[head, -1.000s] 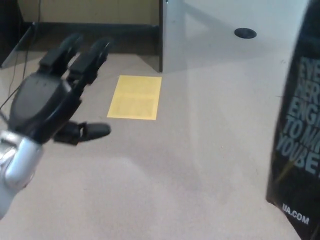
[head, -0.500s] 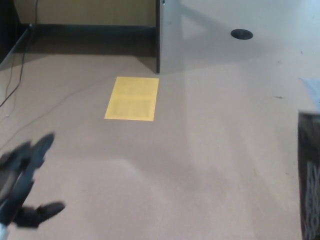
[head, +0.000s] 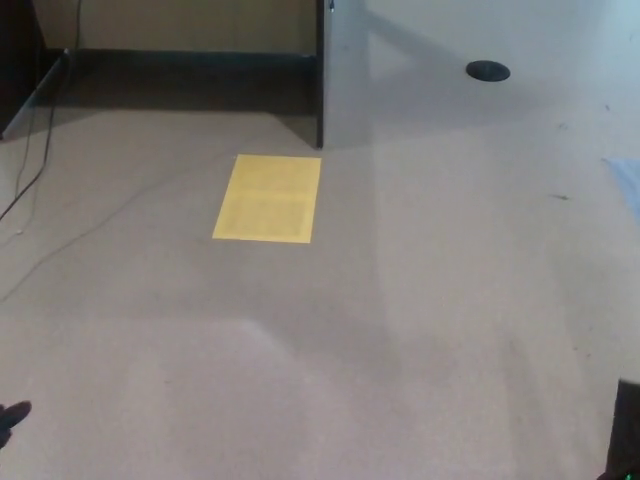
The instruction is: A person is holding a plastic bag and the robot extends its left hand to grab the bag by hooking its thumb into the holes at the top and brings its hand down by its side. Then it extends its arm again to hand the plastic bag back to the person.
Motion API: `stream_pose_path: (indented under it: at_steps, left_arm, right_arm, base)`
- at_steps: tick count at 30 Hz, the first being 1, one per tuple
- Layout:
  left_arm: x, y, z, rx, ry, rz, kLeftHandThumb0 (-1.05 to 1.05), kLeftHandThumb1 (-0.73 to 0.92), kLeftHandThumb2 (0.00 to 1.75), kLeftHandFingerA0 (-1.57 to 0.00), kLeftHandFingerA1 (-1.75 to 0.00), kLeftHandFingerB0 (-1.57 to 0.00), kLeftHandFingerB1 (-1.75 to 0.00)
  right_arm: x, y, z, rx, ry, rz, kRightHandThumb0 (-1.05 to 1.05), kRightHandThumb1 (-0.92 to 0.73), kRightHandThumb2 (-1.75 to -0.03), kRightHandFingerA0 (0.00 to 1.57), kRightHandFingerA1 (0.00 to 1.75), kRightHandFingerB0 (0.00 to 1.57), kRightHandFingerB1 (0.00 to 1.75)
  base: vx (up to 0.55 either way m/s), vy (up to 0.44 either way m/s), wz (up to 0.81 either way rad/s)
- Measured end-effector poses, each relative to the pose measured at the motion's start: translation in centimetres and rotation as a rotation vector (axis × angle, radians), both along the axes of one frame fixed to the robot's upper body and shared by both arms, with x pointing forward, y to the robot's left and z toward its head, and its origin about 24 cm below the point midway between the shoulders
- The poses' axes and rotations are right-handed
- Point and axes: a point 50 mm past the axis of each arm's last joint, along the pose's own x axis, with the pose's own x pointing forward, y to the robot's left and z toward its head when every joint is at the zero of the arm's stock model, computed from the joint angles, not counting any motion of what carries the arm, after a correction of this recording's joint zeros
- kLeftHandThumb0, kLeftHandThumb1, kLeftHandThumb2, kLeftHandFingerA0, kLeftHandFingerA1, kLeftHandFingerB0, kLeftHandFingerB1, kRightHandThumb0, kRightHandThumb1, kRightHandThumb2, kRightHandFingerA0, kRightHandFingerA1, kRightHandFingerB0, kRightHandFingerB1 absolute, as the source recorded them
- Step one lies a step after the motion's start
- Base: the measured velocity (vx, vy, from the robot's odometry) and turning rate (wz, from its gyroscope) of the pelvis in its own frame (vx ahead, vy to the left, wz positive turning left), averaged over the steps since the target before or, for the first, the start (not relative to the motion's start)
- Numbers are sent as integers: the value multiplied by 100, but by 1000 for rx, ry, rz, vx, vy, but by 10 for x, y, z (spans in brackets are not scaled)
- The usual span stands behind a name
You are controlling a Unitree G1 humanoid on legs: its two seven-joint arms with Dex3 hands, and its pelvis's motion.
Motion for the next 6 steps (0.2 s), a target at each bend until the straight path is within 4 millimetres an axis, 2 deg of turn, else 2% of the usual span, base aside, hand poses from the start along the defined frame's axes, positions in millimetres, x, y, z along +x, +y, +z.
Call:
stream_pose_path:
  at_steps: [6]
  left_arm:
    - [-8, 3, -8, -114, 13, 64, -37, 48, 64, -33, -44, -32, -40]
  right_arm:
    - [-2, -1, -2, -1, 8, -3, -36, -70, -61, 70, 46, 61, 41]
  base:
    - [0, 0, 0]
